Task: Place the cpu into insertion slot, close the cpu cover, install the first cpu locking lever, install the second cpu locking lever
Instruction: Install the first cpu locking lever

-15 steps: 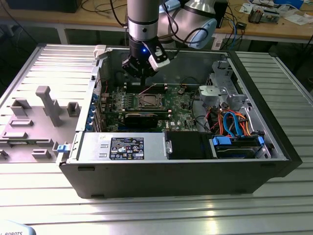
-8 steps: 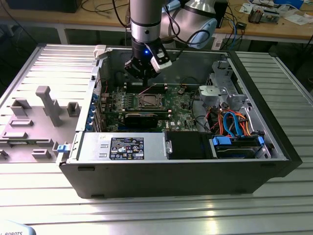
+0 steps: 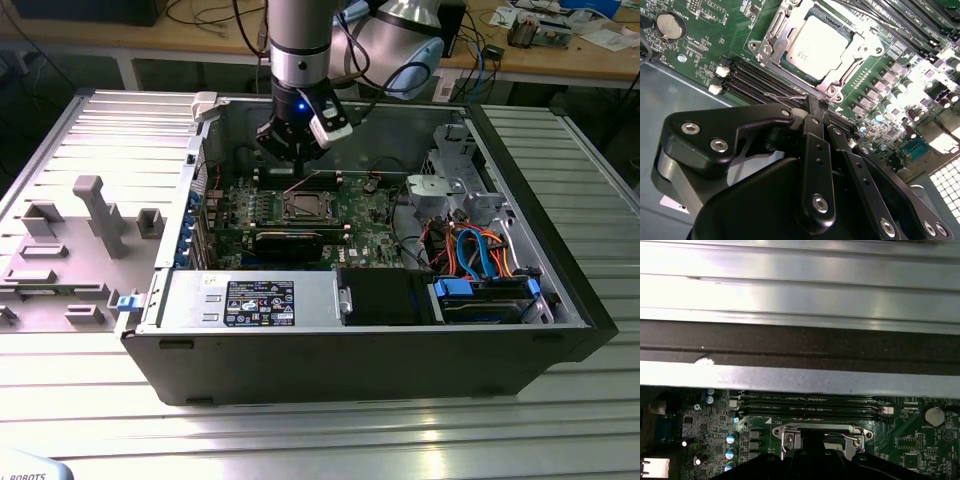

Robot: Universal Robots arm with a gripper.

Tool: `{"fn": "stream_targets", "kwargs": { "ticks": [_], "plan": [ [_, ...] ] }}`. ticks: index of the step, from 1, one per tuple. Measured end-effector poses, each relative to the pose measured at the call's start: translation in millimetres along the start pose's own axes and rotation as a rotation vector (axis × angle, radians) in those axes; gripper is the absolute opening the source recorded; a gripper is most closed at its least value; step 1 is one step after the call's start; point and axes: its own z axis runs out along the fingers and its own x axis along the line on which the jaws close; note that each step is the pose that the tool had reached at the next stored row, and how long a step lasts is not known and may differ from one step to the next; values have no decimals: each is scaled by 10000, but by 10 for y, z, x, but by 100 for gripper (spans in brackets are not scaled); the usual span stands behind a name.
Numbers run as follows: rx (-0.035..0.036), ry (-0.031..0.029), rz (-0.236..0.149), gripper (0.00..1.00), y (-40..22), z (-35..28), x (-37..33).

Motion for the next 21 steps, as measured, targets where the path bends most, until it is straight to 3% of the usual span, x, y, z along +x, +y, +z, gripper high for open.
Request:
{"fn": "stream_targets", "kwargs": {
  "ticks": [9,11,21],
  "plan": [
    [17,0,-1,11,50,50,-76],
    [30,1,0,11,71,75,-121],
    [31,1,-1,11,73,83,-150]
  ]
}}
